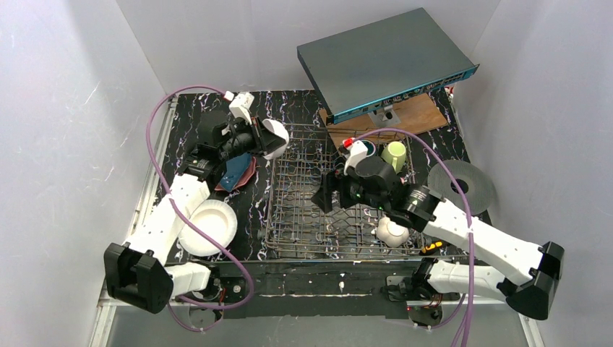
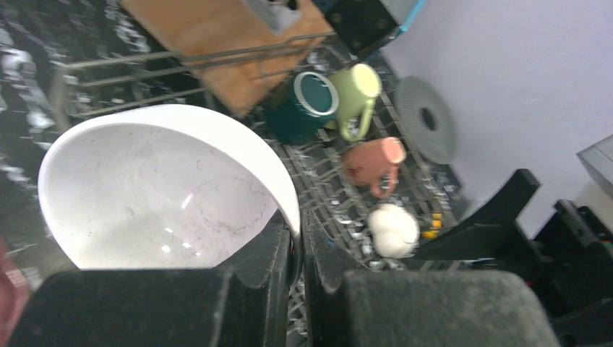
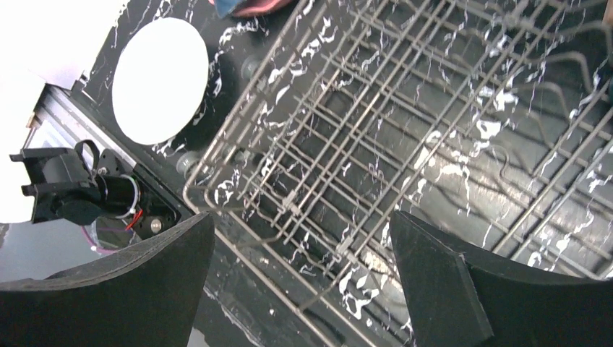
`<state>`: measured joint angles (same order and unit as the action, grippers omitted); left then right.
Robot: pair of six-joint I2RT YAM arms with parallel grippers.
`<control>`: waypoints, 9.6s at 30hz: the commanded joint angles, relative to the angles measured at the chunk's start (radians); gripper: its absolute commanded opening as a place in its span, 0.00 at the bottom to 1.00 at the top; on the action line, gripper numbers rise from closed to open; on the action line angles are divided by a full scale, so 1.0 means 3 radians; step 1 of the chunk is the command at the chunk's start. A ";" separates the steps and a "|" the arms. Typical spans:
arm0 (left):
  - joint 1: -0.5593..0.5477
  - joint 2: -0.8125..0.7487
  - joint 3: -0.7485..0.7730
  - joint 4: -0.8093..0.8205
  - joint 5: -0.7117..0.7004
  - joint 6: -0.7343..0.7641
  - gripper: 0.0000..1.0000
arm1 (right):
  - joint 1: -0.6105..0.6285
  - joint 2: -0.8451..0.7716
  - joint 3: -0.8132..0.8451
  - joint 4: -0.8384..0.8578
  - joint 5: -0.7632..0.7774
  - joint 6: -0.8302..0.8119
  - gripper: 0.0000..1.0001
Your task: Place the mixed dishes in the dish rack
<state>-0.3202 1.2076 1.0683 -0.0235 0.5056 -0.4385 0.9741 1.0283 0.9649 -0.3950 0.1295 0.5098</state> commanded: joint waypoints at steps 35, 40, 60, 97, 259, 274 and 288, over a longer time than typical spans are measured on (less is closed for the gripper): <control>-0.0139 0.0677 -0.0445 0.2062 0.1108 -0.2445 0.00 | 0.0217 0.1525 0.0982 0.1466 0.1471 -0.0816 0.74; -0.0140 0.0652 -0.0428 0.2034 0.1106 -0.2417 0.00 | 0.0215 0.1516 0.0900 0.1441 0.1541 -0.0658 0.79; -0.0170 0.0656 -0.0302 0.1616 0.1103 -0.2131 0.00 | 0.0215 0.1552 0.0786 0.1691 0.1624 -0.0770 0.01; 0.0188 -0.0262 0.0555 -0.1542 -0.3233 0.0431 0.98 | -0.0197 0.2688 0.1337 0.1527 0.0968 -0.3069 0.01; -0.0220 0.1205 0.0624 -0.1430 -0.4177 0.1403 0.00 | -0.0159 -0.0283 -0.0529 0.0522 -0.0330 -0.0954 0.98; -0.0400 0.0181 0.0810 -0.1945 -0.3700 0.1353 0.00 | -0.0159 -0.0266 -0.0311 0.0350 -0.0337 -0.1045 0.98; -0.1770 -0.0248 0.1571 -0.3414 -0.3121 0.0643 0.00 | -0.0159 -0.0755 -0.0342 0.0276 -0.0225 -0.1085 0.98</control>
<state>-0.7502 1.1770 1.5105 -0.9497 -0.4824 -0.1650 0.9234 0.8406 0.8234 -0.3119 0.0380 0.2031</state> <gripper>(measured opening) 0.059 0.982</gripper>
